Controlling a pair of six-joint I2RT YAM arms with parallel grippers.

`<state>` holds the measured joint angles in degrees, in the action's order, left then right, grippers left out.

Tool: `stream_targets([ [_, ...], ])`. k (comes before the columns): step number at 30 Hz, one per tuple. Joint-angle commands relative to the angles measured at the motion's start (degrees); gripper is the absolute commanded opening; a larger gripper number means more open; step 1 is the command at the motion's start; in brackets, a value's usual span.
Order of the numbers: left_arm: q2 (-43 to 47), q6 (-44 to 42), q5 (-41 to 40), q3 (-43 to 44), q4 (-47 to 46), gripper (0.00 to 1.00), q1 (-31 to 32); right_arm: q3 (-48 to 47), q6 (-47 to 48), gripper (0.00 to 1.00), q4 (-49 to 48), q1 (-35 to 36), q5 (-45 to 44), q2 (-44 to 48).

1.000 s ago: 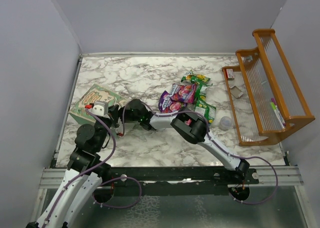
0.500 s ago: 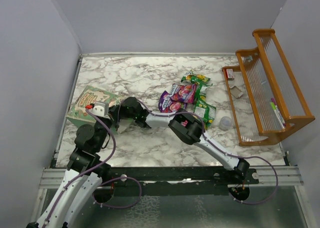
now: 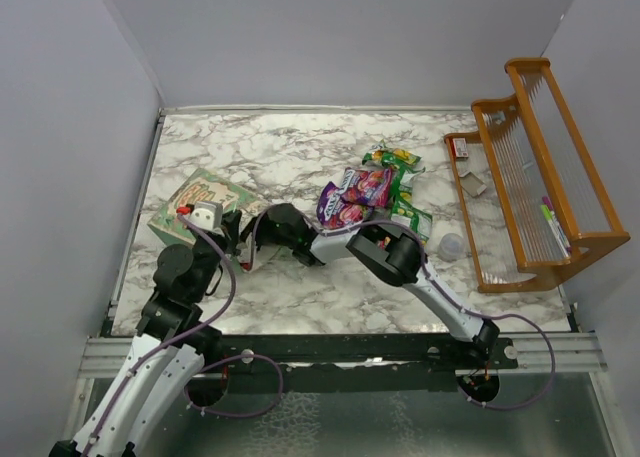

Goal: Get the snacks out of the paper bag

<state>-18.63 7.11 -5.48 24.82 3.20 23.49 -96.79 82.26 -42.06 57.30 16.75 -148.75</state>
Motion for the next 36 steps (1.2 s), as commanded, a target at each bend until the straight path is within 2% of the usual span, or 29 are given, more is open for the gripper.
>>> stream_targets([
  [1,-4.7,-0.6,3.1,1.0,-1.9,0.0,0.0,13.1,-2.5,0.05,-10.9,-0.9,-6.4,9.9],
  [6,-8.7,-0.4,3.7,1.5,-2.1,0.0,0.1,24.8,-7.0,0.05,-15.6,-0.9,-3.7,16.2],
  [13,-5.9,-0.1,-4.5,1.1,-0.3,0.0,0.1,34.4,-15.1,0.07,-21.2,-0.9,0.8,21.7],
  [16,-5.2,-0.1,-3.3,0.9,-0.9,0.0,0.1,35.6,-15.3,0.16,-22.3,-0.8,3.6,20.9],
  [19,-5.0,-0.1,-0.6,1.2,-1.3,0.0,0.1,37.0,-17.1,0.38,-24.6,-0.8,4.6,21.0],
  [23,-4.4,-0.1,0.5,1.1,-1.8,0.0,0.1,39.7,-18.4,0.48,-24.4,-0.8,7.9,23.7],
  [29,-4.5,-0.3,3.5,1.1,-2.6,0.0,0.1,42.5,-18.6,0.54,-22.8,-0.8,12.9,25.5],
  [36,-4.6,-0.1,6.3,1.0,-3.6,0.0,0.1,43.2,-15.4,0.52,-18.7,-0.6,14.5,25.8],
])
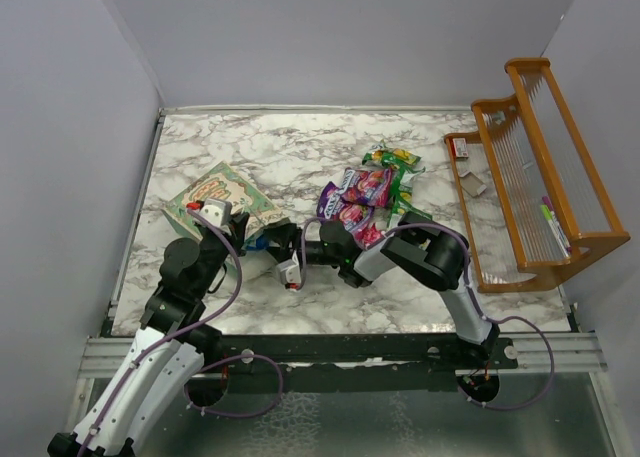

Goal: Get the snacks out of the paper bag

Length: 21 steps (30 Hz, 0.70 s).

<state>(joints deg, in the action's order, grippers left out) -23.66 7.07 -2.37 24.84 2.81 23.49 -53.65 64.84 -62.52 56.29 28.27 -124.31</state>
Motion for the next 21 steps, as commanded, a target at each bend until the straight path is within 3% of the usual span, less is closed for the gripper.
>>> stream_targets([
  [1,0.5,0.0,3.5,1.1,-3.2,0.0,0.1,-0.3,2.9,0.52,2.7,0.5,2.8,1.2],
  [14,1.5,0.2,6.3,0.9,-4.5,0.0,0.0,-6.5,6.5,0.5,8.8,1.4,-1.5,-3.5],
  [21,1.7,0.0,6.4,0.9,-4.7,0.0,-0.1,-2.5,7.1,0.5,8.1,1.7,0.3,-1.1],
])
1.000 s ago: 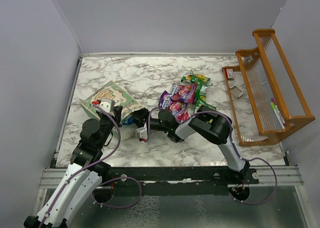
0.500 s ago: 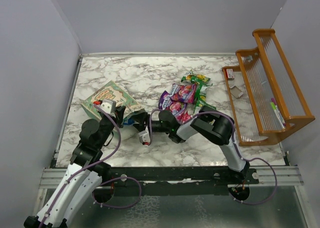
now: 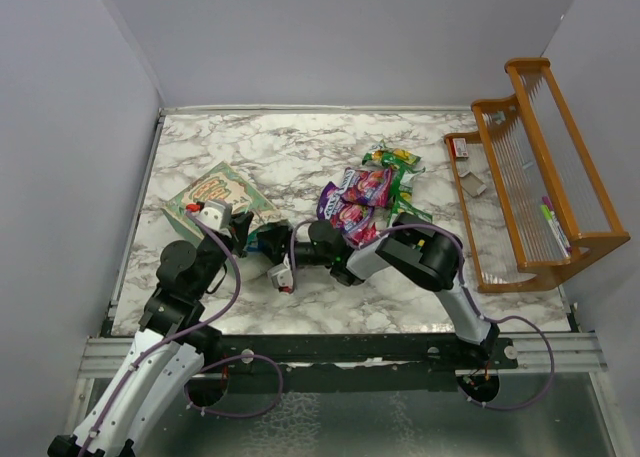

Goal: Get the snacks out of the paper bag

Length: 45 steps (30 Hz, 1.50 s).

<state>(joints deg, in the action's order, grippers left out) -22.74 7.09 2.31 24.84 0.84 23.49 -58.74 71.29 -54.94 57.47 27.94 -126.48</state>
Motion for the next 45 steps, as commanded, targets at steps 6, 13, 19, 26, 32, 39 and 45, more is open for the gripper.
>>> stream_targets([
  [6,0.8,0.1,2.1,1.0,-2.8,0.0,-0.5,4.1,-3.1,0.51,-6.2,0.5,-4.3,0.5],
  [13,0.9,0.3,2.5,0.8,-2.9,0.0,-0.7,4.4,-16.2,0.53,-13.6,0.6,-3.4,3.6],
  [19,0.8,0.4,3.5,0.8,-3.2,0.0,-1.2,0.6,-21.1,0.57,-15.1,1.5,-3.6,1.0],
  [26,1.5,0.6,3.4,0.7,-3.3,0.0,-1.2,-2.8,-23.2,0.58,-14.1,1.7,-3.7,-1.9],
  [32,1.5,0.8,3.8,0.7,-3.5,0.0,-1.4,-7.0,-22.3,0.58,-11.0,1.9,-5.2,-5.1],
  [39,1.8,1.2,4.2,0.5,-4.2,0.0,-2.2,-12.1,-21.2,0.56,-7.6,1.9,-9.3,-9.0],
  [45,1.7,1.7,4.3,0.4,-4.6,0.0,-3.0,-12.6,-21.0,0.32,-4.6,2.1,-10.5,-7.7],
])
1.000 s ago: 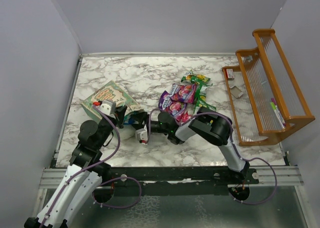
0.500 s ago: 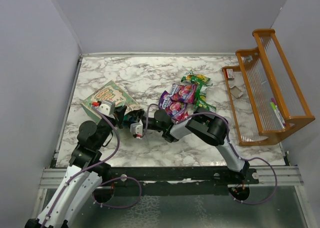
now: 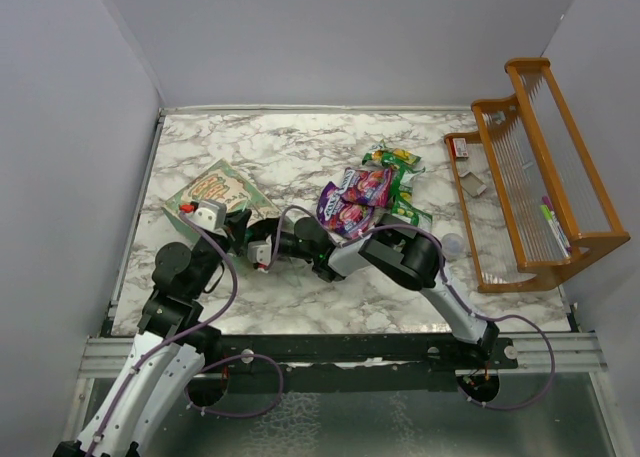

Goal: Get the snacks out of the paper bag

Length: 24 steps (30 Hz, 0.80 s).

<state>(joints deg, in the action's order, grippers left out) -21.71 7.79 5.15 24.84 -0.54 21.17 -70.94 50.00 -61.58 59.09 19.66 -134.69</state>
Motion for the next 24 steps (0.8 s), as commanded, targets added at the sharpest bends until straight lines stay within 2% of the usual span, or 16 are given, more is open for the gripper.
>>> stream_targets([
  [1,0.6,1.3,1.1,0.4,-3.2,0.0,-0.8,-0.1,0.3,0.27,1.9,0.6,-1.7,1.1],
  [4,0.3,2.7,-1.8,0.7,-2.8,0.0,-1.1,0.2,0.5,0.18,0.2,0.9,-0.7,2.2],
  [11,-2.5,4.7,-8.3,5.5,-2.7,0.0,-1.1,-1.7,2.2,0.05,-0.5,1.3,0.5,5.9],
  [17,-6.1,4.2,-13.3,8.1,-2.5,0.0,-1.1,0.2,1.8,0.01,0.1,1.6,2.4,12.2],
  [24,-9.4,5.8,-16.0,8.6,-7.1,0.0,-1.1,3.5,3.0,0.01,4.2,2.2,5.1,18.5],
])
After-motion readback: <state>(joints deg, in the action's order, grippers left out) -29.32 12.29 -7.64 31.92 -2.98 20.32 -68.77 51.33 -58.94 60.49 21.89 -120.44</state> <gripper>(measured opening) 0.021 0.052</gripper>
